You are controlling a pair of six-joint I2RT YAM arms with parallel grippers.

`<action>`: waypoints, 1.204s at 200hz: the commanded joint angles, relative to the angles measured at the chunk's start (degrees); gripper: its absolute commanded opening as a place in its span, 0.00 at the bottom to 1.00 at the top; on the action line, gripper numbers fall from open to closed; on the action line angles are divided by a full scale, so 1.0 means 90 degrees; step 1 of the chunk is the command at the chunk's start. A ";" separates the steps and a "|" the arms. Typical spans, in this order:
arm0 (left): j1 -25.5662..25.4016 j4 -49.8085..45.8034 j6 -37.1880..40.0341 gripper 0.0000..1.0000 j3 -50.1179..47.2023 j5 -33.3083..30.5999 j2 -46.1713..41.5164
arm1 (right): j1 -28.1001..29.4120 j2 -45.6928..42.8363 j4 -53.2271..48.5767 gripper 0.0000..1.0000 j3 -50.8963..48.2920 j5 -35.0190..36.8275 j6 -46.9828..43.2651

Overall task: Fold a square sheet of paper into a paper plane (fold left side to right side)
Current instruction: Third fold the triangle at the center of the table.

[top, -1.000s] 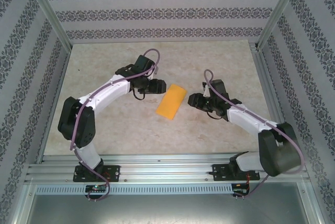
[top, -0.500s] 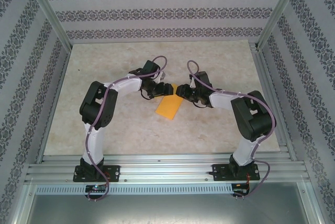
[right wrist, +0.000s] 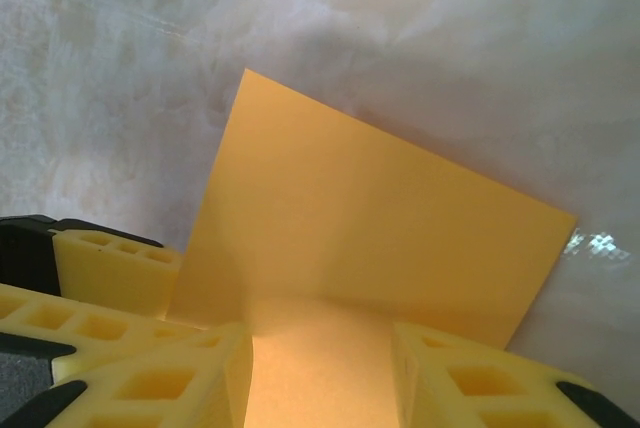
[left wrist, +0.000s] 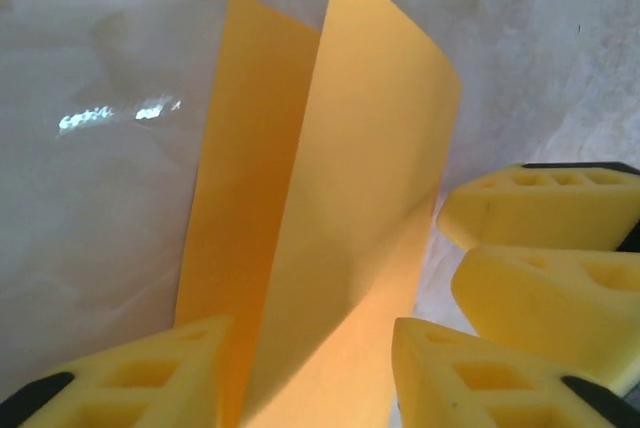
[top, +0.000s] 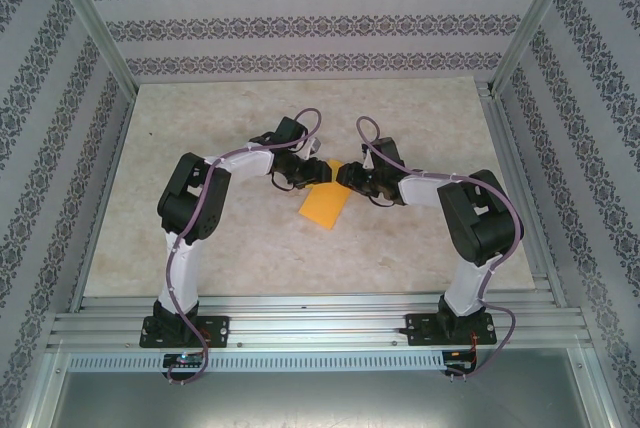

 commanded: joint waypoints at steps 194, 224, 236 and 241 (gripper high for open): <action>-0.0064 0.1379 -0.1150 0.04 -0.1978 -0.0520 -0.1630 | 0.4425 -0.2593 -0.0402 0.66 -0.1607 0.5070 -0.4643; -0.0057 0.1310 -0.1131 0.03 -0.1959 -0.0543 -0.1615 | 0.4716 -0.1647 -0.0287 0.68 -0.1082 0.5243 -0.4884; -0.0057 0.1307 -0.1140 0.03 -0.1966 -0.0543 -0.1607 | 0.4753 -0.1347 -0.0397 0.68 -0.0854 0.5388 -0.4910; -0.0065 0.1308 -0.1138 0.03 -0.1963 -0.0543 -0.1604 | 0.4763 -0.1244 -0.0407 0.68 -0.0782 0.5438 -0.4931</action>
